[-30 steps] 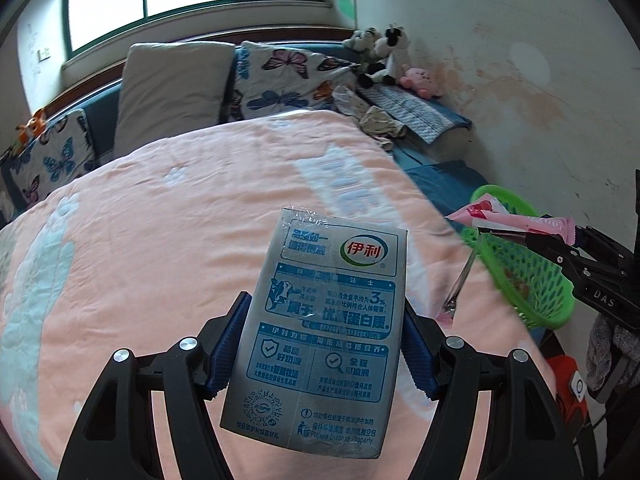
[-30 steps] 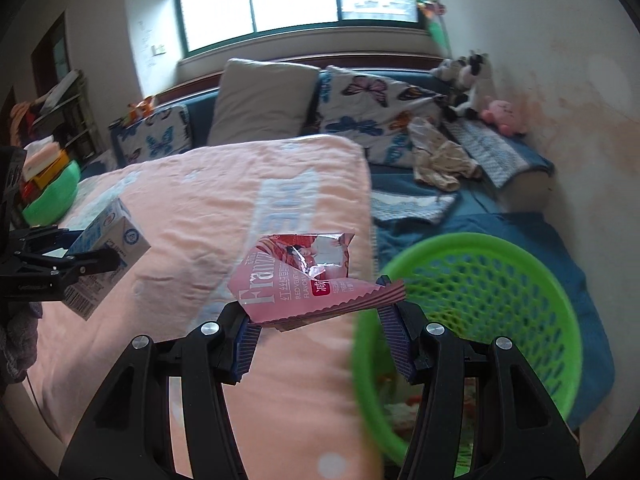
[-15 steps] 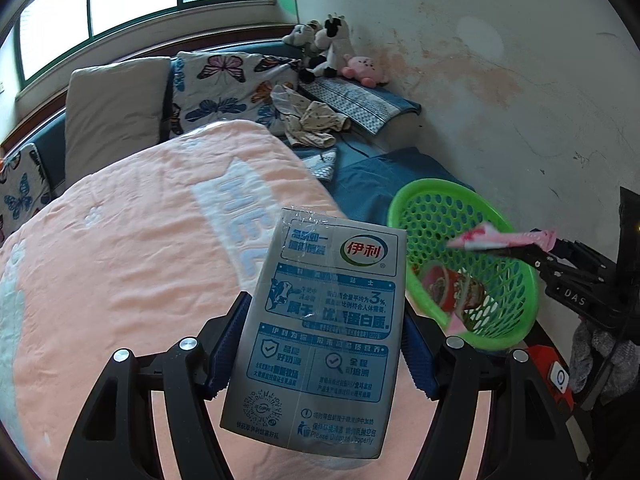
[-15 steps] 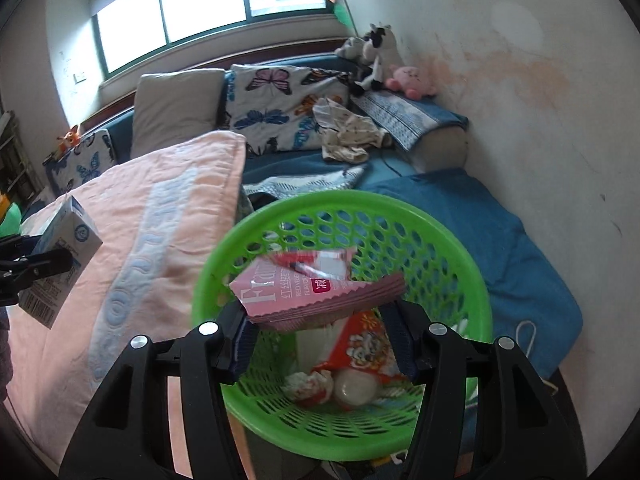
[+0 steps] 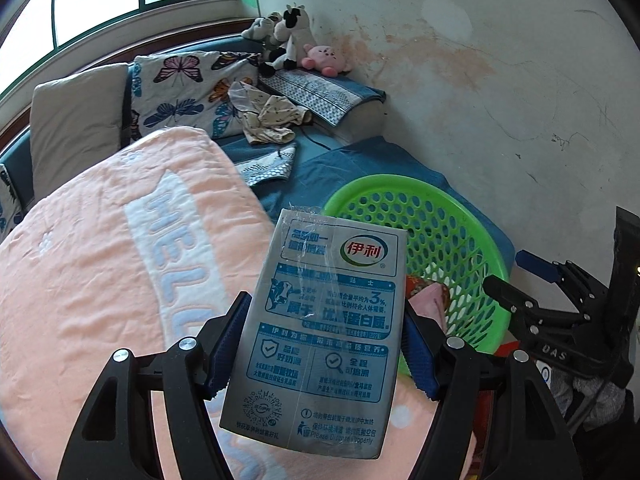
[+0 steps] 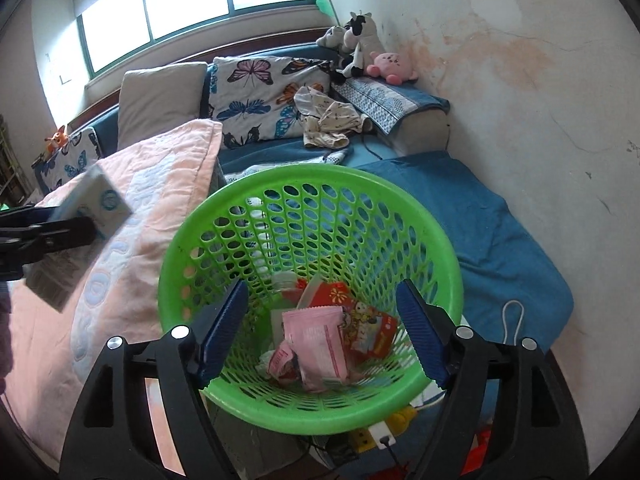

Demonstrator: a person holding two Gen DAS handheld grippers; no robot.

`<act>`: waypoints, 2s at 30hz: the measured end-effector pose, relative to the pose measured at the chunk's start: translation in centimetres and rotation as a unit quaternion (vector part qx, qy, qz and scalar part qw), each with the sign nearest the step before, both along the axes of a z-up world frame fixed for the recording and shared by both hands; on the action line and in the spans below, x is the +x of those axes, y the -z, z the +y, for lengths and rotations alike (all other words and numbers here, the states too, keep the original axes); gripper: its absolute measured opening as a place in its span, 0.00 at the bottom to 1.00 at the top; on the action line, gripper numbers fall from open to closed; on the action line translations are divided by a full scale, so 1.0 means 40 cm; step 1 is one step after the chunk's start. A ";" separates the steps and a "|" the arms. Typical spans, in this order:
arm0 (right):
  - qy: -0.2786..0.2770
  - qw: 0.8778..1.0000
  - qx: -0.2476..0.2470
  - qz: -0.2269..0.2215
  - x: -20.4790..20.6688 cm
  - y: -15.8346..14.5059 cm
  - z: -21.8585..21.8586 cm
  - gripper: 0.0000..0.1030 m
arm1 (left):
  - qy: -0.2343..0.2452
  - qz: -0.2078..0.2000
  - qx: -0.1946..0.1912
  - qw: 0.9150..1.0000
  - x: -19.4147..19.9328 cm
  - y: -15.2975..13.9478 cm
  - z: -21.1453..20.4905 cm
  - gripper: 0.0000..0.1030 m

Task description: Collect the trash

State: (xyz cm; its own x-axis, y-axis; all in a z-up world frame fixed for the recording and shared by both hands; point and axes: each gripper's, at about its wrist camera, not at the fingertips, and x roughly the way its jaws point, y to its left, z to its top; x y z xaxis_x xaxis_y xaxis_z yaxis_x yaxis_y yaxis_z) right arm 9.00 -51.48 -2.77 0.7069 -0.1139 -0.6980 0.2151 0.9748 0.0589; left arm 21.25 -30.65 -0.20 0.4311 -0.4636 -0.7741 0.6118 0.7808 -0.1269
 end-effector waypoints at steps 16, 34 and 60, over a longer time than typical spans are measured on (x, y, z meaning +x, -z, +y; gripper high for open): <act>0.012 0.999 0.020 -0.029 -0.079 -0.028 -0.001 0.76 | 0.009 0.039 -0.022 0.999 0.029 0.040 -0.137 0.68; 0.062 0.996 0.030 -0.050 -0.165 0.033 0.035 0.82 | -0.019 0.025 -0.016 0.999 0.015 0.041 -0.033 0.79; -0.004 0.996 0.059 -0.065 -0.180 0.019 0.239 0.90 | -0.096 -0.003 -0.003 0.995 -0.153 0.061 0.258 0.89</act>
